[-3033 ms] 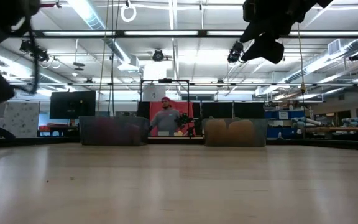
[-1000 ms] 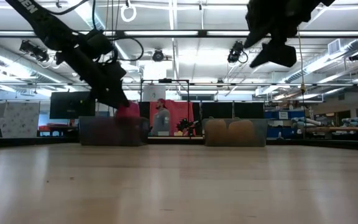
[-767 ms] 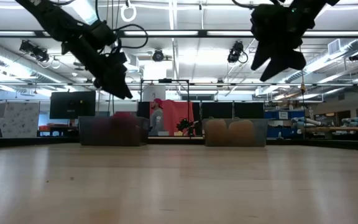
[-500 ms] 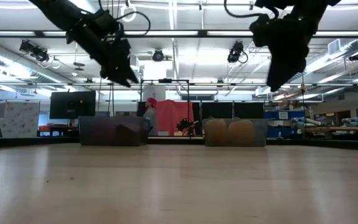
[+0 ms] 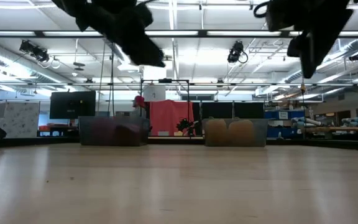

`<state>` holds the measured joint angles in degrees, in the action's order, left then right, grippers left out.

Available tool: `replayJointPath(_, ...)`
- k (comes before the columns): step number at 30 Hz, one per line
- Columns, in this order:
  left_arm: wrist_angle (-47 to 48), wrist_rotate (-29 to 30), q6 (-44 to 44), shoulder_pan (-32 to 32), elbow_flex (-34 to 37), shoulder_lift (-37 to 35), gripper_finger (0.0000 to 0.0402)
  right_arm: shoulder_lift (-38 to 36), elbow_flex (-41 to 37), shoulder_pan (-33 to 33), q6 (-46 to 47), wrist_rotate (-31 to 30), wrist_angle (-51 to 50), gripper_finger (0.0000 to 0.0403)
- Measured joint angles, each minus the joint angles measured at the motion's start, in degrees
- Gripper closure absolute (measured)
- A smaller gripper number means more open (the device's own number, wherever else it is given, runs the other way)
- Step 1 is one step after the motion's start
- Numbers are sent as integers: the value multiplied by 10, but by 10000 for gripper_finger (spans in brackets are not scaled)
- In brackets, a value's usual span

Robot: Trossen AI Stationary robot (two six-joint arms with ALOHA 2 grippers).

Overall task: Sort produce into baskets
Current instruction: Put the red bell pepper into the left black bin

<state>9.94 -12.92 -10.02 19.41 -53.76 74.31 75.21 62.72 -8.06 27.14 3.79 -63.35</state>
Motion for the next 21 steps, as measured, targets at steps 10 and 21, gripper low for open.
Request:
replayJointPath(10, -277, 110, 103, -165, 0, 116, 73, -32, 0, -121, 11, 124, 26, 158)
replayJointPath(21, -433, 136, 148, -267, 0, 205, 93, -9, -22, -293, 142, 11, 171, 185)
